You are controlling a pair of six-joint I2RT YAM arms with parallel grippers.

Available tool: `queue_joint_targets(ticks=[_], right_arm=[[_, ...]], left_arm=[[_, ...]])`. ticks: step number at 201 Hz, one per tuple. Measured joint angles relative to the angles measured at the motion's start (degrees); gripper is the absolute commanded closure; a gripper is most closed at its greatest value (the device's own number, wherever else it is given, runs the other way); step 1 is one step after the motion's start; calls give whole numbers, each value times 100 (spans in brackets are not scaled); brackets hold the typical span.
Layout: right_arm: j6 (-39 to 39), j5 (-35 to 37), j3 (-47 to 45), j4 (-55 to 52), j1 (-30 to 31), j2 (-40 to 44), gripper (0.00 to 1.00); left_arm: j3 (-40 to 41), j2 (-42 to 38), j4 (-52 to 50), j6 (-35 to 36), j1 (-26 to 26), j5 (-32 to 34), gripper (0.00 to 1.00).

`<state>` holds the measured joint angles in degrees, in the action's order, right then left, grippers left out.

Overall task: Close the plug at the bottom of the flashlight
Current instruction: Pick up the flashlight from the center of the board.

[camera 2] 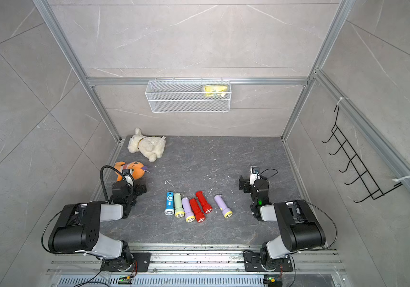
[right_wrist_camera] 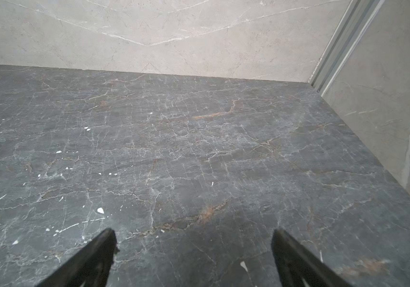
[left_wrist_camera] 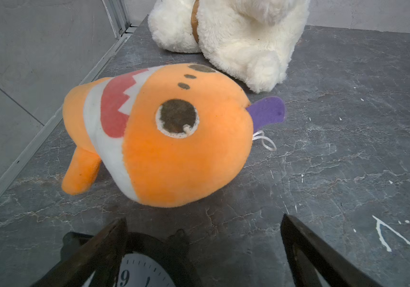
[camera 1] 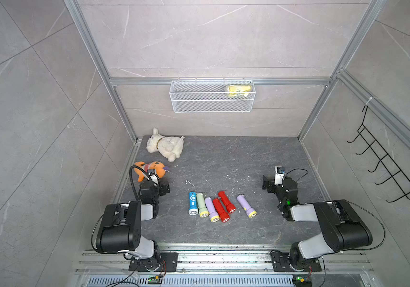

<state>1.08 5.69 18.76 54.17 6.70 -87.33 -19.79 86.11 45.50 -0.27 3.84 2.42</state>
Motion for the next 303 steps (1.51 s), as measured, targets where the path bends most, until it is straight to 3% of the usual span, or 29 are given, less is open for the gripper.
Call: queue_joint_targets(ticks=[162,195,223,258,303], right_arm=[[0,-4,0,2,-4,0,0],[44,719,2,-557,345,638,1],[313,2124,317,-817,1296,1327,0],[789,3816,988,-1394,2573,1421,1],[-459,3928,2129,-3742,2920,1770,0]], left_arm=[[0,-2,0,0,0,2,0],[-667,-671,-1545,2,-254,350,0],[-1460,-1268,-2153,-160,-914,1067,0],[-2337,-1069,-3541,-984,-1502,1445,0],[-3517,-518,-5337,-2699,-1504,918,0]])
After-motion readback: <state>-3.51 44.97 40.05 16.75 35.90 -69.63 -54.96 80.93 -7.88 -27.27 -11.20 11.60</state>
